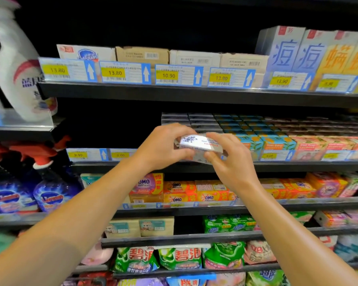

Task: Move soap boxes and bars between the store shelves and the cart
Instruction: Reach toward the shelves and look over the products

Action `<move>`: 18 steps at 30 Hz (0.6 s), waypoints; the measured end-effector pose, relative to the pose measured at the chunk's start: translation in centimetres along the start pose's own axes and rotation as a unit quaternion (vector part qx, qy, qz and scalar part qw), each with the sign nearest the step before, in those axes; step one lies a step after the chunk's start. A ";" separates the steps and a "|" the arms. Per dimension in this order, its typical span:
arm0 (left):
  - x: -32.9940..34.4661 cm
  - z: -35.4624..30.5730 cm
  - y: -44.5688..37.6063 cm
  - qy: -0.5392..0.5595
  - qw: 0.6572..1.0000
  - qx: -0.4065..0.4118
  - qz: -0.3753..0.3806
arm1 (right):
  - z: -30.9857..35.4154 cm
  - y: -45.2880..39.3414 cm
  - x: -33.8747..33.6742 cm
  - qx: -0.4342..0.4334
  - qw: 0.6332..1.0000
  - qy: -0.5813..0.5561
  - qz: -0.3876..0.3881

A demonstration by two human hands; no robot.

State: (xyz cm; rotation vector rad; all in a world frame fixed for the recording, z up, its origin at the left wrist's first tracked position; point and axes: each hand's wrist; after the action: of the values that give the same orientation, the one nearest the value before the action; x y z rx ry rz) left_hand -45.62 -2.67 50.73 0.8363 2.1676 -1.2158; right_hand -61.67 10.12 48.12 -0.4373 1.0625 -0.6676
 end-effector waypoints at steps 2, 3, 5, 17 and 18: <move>-0.4 0.6 0.1 -0.013 0.999 -0.003 -0.050 | 0.2 -0.4 0.3 0.017 1.000 -0.012 -0.009; -0.6 0.9 0.1 -0.014 0.997 -0.013 -0.077 | 0.2 -0.4 0.5 0.028 1.000 -0.008 -0.005; -1.2 1.7 -0.1 -0.022 0.991 -0.051 -0.121 | -0.2 -0.4 0.6 0.040 0.999 0.021 0.014; 1.0 5.4 -1.7 -0.149 0.958 -0.233 -0.072 | -1.8 0.8 2.2 0.052 0.985 0.153 0.059; 1.2 5.4 -1.8 -0.156 0.956 -0.235 -0.078 | -1.8 0.9 2.4 0.050 0.984 0.161 0.062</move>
State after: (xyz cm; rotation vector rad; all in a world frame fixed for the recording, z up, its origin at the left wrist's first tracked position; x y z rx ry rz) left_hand -46.98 -7.84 48.41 0.2575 2.1515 -0.7782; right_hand -62.29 9.12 45.26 -0.1770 1.3443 -0.6913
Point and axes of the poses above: each hand's wrist, its own y-axis away from the middle knuckle, its own x-axis out of the palm, z = x × y, and after that the axes turned 11 degrees about y, right-handed
